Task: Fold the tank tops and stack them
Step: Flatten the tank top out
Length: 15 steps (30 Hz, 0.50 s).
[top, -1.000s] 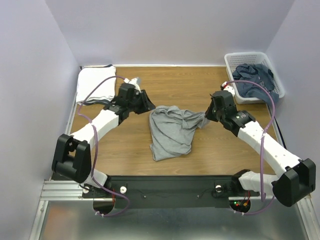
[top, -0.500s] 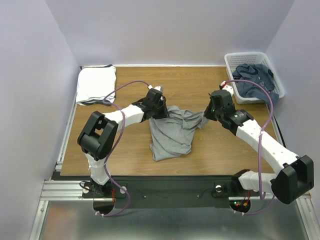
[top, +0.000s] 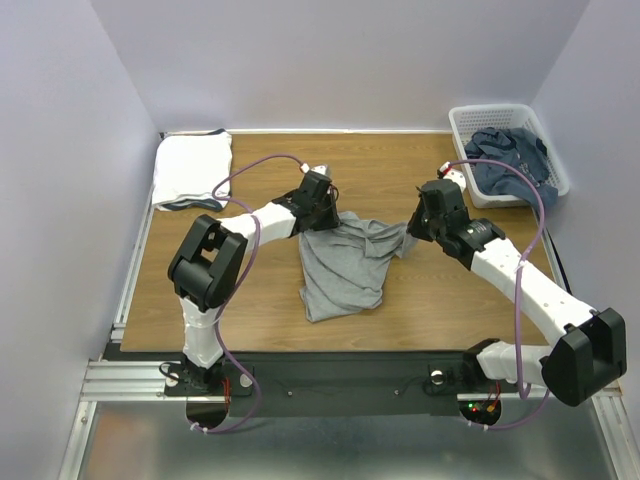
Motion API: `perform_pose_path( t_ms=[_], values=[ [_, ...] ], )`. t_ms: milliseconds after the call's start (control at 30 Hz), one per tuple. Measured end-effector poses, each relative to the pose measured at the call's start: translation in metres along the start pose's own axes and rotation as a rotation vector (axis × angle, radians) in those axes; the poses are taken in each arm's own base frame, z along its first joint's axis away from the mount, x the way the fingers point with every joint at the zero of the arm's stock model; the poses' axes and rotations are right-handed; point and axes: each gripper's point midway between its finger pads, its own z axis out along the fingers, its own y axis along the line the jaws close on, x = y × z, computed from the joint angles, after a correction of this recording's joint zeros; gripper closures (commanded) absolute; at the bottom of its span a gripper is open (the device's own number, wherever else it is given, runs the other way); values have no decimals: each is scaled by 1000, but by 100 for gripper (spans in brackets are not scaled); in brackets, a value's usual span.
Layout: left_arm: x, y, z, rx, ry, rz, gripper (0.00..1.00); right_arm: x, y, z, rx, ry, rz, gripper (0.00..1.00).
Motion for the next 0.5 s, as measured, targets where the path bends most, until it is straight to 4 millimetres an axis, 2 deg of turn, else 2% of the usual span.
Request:
perform_pose_path(
  t_ms=[67,300,500],
  values=[
    [3,2,4,-7,8,6,71,0,0,0,0,-1,0,100],
    [13,9,6,-30,38,33,63,-1,0,0,0,-2,0,99],
    [18,9,5,-38,51,51,64,1,0,3,6,6,-7,100]
  ],
)
